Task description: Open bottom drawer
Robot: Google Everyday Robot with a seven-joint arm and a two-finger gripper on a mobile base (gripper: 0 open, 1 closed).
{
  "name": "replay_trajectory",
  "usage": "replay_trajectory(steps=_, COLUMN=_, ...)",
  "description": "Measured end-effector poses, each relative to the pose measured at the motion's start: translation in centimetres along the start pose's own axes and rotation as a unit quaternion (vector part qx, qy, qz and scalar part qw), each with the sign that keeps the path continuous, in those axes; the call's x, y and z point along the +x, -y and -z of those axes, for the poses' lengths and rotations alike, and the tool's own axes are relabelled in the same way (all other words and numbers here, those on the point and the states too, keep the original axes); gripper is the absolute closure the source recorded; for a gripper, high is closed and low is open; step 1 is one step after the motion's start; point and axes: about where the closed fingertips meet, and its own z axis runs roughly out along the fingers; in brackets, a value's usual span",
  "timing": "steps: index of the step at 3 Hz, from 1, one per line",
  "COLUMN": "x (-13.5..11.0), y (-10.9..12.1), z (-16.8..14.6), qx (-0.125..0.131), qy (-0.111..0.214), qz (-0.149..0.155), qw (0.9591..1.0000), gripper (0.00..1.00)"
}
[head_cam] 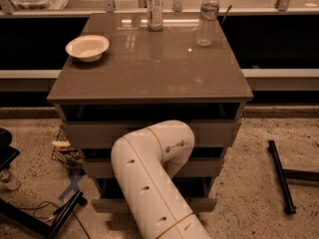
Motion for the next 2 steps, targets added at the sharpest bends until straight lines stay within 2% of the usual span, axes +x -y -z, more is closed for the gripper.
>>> replay_trajectory(steps=1, x=0.28, y=-1.04, z=0.75, qx=0.003, qy=0.004, qz=0.001, qw=1.0000, gripper=1.00)
replay_trajectory(steps=2, x=0.29, y=-1.04, z=0.73, qx=0.003, qy=0.004, qz=0.001, qw=1.0000, gripper=1.00)
